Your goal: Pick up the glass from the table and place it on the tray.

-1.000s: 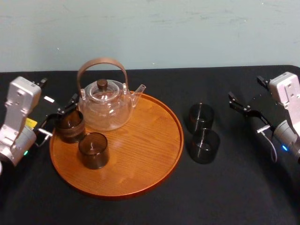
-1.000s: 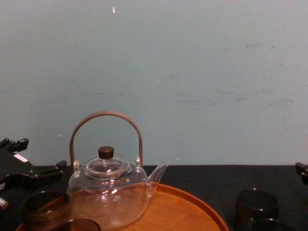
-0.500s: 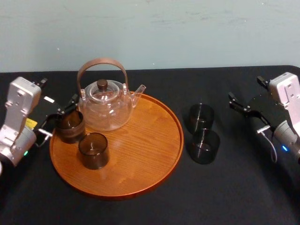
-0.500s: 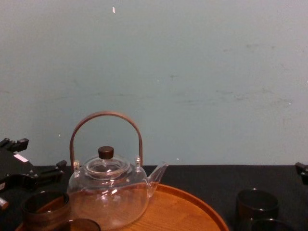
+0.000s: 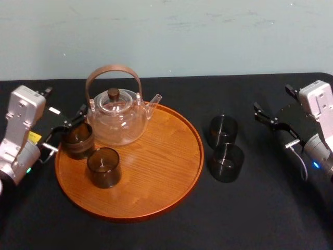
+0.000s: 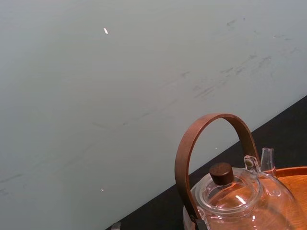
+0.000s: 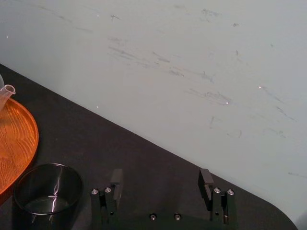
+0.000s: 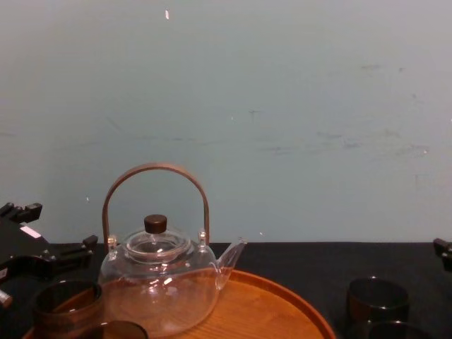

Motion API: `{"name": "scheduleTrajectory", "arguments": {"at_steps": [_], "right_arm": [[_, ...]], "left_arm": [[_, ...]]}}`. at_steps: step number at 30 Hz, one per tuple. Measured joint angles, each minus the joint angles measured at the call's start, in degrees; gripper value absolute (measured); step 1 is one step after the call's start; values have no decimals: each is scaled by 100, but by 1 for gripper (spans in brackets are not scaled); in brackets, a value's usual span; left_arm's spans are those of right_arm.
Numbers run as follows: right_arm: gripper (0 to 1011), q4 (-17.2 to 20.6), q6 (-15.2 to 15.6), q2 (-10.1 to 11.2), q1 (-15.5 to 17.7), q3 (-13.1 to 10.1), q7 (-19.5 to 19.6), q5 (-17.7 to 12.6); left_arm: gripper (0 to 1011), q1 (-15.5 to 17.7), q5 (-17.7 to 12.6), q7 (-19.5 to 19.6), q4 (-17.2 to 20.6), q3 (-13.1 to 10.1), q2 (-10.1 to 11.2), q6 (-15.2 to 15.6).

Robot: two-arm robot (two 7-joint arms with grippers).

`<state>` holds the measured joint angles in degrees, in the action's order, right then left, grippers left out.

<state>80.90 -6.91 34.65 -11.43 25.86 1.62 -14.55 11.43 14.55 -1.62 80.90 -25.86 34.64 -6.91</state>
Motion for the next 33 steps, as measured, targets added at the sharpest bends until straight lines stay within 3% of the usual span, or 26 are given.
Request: {"name": "scheduleTrajectory", "arguments": {"at_steps": [28, 33], "right_arm": [[1003, 6, 25, -26, 24, -46, -83, -39], [1003, 308, 102, 74, 264, -153, -249, -108]], "left_arm": [[1001, 0, 0, 0, 0, 0, 0, 0], [1001, 0, 0, 0, 0, 0, 0, 0]]}}
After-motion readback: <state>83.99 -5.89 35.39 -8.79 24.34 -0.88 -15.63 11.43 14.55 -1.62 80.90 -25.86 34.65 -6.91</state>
